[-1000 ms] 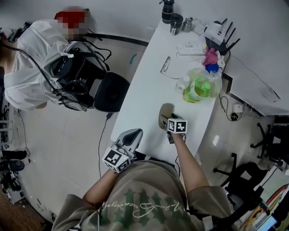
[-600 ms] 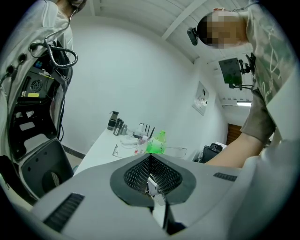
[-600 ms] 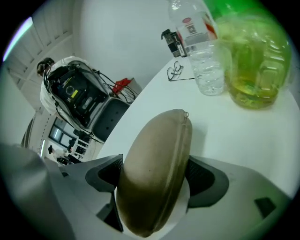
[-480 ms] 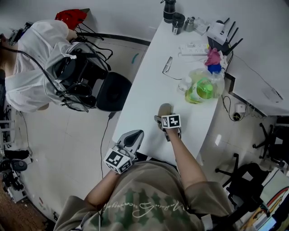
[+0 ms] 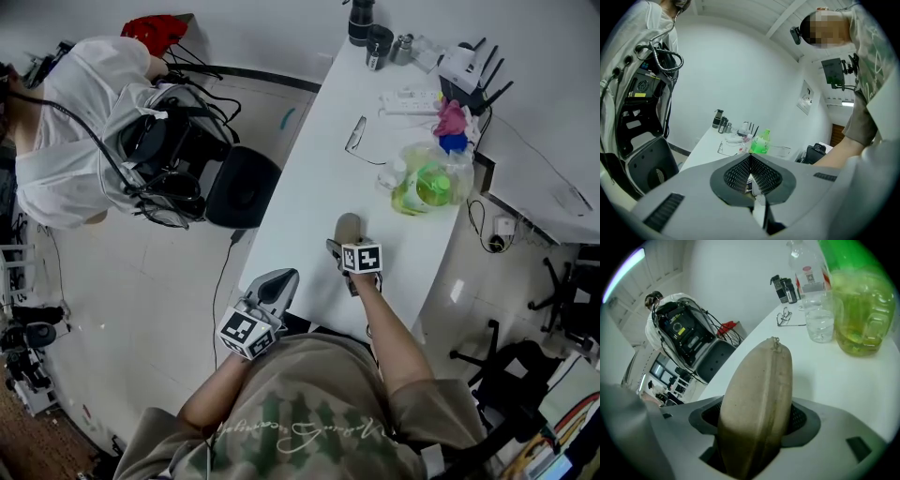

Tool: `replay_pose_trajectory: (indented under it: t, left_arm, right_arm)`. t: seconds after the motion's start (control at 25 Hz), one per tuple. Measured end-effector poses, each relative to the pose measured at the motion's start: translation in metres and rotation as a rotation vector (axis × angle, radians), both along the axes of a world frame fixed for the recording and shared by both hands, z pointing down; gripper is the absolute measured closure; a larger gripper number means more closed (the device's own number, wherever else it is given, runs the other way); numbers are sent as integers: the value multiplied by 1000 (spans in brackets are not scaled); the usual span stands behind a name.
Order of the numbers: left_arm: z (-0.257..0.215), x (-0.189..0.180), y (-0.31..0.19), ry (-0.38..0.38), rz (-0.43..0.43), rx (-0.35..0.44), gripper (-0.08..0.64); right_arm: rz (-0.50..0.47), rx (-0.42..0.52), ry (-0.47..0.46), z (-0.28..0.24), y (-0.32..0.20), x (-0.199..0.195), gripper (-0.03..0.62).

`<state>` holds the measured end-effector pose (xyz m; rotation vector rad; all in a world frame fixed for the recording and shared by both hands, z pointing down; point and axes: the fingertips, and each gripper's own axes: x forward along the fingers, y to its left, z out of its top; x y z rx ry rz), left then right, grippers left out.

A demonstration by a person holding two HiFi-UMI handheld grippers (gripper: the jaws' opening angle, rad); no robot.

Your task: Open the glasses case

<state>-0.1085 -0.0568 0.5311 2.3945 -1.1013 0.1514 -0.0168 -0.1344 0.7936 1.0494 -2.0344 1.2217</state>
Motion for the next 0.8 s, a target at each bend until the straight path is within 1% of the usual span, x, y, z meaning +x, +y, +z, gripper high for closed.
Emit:
replay_pose_trajectory:
  t: [0.04, 0.16, 0.28, 0.36, 0.4, 0.44, 0.48, 0.56, 0.6, 0.64, 0.72, 0.76, 0.8]
  left_arm:
    - [1, 0, 1, 1, 1, -1, 555]
    - [1, 4, 2, 15, 26, -2, 555]
    - [-7, 16, 9, 66, 99, 9, 555]
    - [-10, 21, 8, 72, 115, 18, 555]
    - [-9, 23, 7, 71, 117, 9, 555]
    - [-7, 25, 7, 73, 132, -12, 555]
    - [-5, 29, 10, 79, 170, -42, 555]
    - [-4, 41, 20, 105, 279, -100, 555]
    - [-8, 46, 23, 134, 318, -115, 555]
    - [-14, 51, 25, 177, 346, -123, 555]
    - [-33, 63, 29, 263, 407, -121, 554]
    - [-43, 71, 33, 288, 450, -110, 554]
    - [-53, 79, 37, 303, 494, -97, 520]
  right_arm:
    - [8, 20, -34, -9, 0, 1, 250]
    - [46, 76, -180, -50, 7, 4, 250]
    - [60, 144, -304, -104, 28, 8, 255]
    - [73, 186, -377, -142, 43, 13, 256]
    - [83, 205, -427, -161, 50, 16, 258]
    - [90, 223, -495, -182, 57, 17, 258]
    - [95, 239, -587, -204, 64, 17, 258]
    - [107, 264, -806, -247, 75, 17, 258]
    - [108, 279, -885, -264, 80, 20, 258]
    - [99, 301, -923, -277, 84, 23, 258]
    - [58, 354, -920, -293, 91, 29, 258]
    - [43, 375, -912, -300, 94, 31, 258]
    - [34, 393, -908, -307, 97, 33, 258]
